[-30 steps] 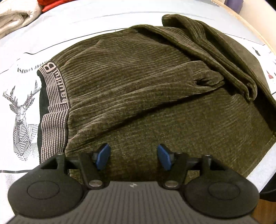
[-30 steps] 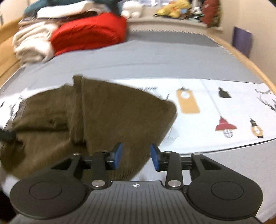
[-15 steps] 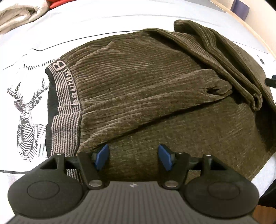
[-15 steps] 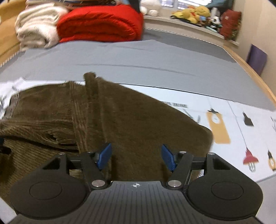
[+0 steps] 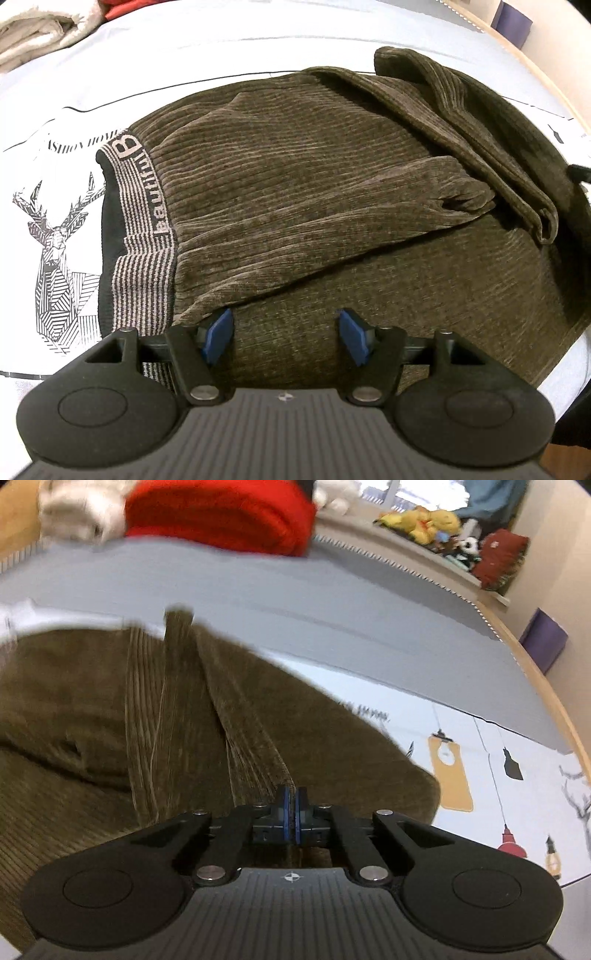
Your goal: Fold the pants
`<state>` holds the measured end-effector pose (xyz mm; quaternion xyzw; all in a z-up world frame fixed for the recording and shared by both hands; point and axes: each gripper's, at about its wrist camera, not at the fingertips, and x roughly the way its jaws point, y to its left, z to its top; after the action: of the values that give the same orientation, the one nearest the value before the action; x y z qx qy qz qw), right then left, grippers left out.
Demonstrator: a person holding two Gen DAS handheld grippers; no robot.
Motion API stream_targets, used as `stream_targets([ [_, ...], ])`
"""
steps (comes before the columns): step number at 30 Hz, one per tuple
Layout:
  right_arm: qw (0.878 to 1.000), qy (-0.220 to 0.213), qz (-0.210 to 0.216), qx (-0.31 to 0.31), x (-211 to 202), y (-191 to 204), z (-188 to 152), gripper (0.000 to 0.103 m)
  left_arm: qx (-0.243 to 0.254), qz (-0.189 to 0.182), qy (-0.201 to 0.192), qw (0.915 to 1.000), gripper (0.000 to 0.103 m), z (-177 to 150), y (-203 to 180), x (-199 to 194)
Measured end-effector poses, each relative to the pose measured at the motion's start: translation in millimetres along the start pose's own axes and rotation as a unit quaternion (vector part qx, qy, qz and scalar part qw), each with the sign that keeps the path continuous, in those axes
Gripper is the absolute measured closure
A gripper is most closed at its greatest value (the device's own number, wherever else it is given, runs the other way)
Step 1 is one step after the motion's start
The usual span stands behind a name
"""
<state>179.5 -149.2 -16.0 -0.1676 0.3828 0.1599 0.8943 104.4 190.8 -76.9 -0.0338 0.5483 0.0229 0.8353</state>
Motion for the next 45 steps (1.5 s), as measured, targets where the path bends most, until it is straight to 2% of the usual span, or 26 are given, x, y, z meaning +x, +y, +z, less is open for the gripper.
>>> stream_targets([
  [3, 0.999, -0.028, 0.004, 0.044, -20, -33, -9, 0.101, 0.006, 0.001, -0.001, 1.0000, 0.033, -2, -4, -1],
  [6, 0.997, -0.032, 0.014, 0.074, -36, -69, -29, 0.102, 0.010, 0.002, -0.003, 0.9999, 0.033, -3, -8, -3],
  [8, 0.997, -0.009, -0.014, 0.074, -41, -87, -48, 0.103, 0.012, 0.003, -0.004, 0.9999, 0.033, -3, -11, -3],
  [10, 0.994, 0.037, -0.043, 0.093, -40, -112, -70, 0.103, 0.015, 0.004, -0.005, 0.9999, 0.033, -4, -15, -4],
  [13, 0.988, 0.078, -0.054, 0.121, -44, -141, -97, 0.103, 0.024, 0.002, -0.006, 0.9997, 0.033, -5, -23, -4],
  [17, 0.988, 0.034, -0.037, 0.144, -65, -152, -99, 0.102, 0.037, 0.004, -0.004, 0.9993, 0.033, -6, -33, -1],
  [18, 0.988, 0.023, -0.035, 0.148, -68, -152, -97, 0.101, 0.037, 0.004, -0.003, 0.9993, 0.033, -6, -34, -1],
  [19, 0.988, 0.013, -0.034, 0.150, -72, -148, -95, 0.095, 0.037, 0.005, -0.002, 0.9993, 0.033, -6, -34, 0],
  [23, 0.988, -0.020, -0.015, 0.154, -73, -129, -73, 0.062, 0.037, 0.007, 0.001, 0.9993, 0.033, -8, -34, 1],
  [30, 0.993, -0.024, 0.015, 0.112, -47, -76, -38, 0.060, 0.028, 0.005, -0.002, 0.9996, 0.032, -6, -25, 1],
  [34, 0.993, -0.023, 0.032, 0.111, -29, -52, -16, 0.057, 0.015, 0.006, -0.004, 0.9999, 0.032, -3, -16, 1],
  [38, 0.994, -0.022, 0.046, 0.101, -12, -31, 0, 0.048, 0.011, 0.005, -0.004, 0.9999, 0.032, -1, -11, 2],
  [45, 0.999, 0.004, 0.038, 0.035, 16, 15, 16, 0.044, 0.013, 0.004, -0.001, 0.9999, 0.032, -2, -9, 4],
])
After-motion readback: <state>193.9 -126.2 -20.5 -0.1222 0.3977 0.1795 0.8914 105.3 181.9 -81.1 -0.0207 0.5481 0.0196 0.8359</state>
